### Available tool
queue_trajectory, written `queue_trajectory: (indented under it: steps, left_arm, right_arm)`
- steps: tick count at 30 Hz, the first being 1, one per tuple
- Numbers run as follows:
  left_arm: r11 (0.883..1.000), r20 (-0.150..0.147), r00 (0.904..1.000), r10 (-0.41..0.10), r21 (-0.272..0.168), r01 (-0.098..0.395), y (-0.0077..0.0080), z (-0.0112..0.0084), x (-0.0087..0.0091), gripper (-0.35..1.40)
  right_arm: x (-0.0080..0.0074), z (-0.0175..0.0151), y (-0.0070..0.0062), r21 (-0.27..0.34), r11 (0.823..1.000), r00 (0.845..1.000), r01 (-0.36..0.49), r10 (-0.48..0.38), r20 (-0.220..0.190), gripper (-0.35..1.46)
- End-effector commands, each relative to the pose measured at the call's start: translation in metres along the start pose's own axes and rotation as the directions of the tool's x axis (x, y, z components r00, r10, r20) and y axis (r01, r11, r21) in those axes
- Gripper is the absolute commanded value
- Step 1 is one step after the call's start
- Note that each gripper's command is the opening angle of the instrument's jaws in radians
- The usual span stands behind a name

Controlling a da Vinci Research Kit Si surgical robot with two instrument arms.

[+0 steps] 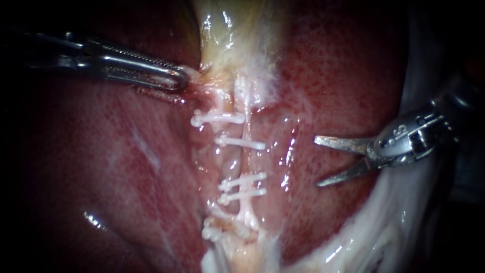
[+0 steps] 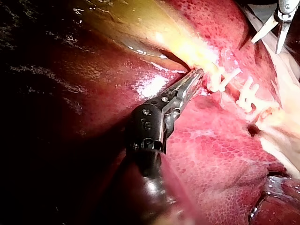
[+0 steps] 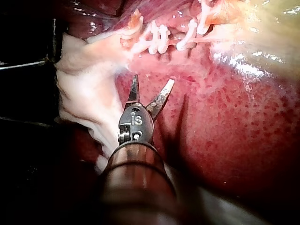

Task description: Go to the cutting position right tube

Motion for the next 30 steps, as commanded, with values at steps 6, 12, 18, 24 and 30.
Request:
queue_trajectory:
  steps: [6, 12, 18, 24, 30]
  left_arm:
    - [0.999, -0.029, 0.9993, -0.021, 0.028, 0.022, 0.0006, -0.006, 0.0025, -0.35]
    - [0.999, -0.063, 0.9979, -0.01, 0.047, 0.013, 0.0012, -0.0098, 0.0041, -0.35]
    - [0.999, -0.065, 0.9979, -0.005, 0.054, 0.008, 0.0017, -0.0095, 0.0041, -0.35]
    - [0.998, -0.067, 0.9978, -0.002, 0.063, 0.006, 0.0027, -0.0094, 0.0044, -0.35]
    - [0.998, -0.065, 0.9979, 0.003, 0.06, 0.001, 0.0032, -0.0095, 0.0045, -0.35]
  right_arm:
    - [0.0001, 0.0, 0.0, 0.003, 1.0, 1.0, -0.001, 0.001, -0.008, 1.45]
    - [0.0007, -0.0003, 0.0, 0.002, 1.0, 1.0, -0.005, 0.005, -0.017, 1.45]
    - [0.0024, 0.0009, -0.0004, 0.157, 0.982, 0.992, -0.106, 0.116, -0.056, 1.42]
    - [0.0039, 0.0044, 0.0, 0.251, 0.939, 0.966, -0.234, 0.253, -0.046, 1.42]
    - [0.0039, 0.008, 0.0002, 0.316, 0.901, 0.946, -0.298, 0.324, -0.032, 1.42]
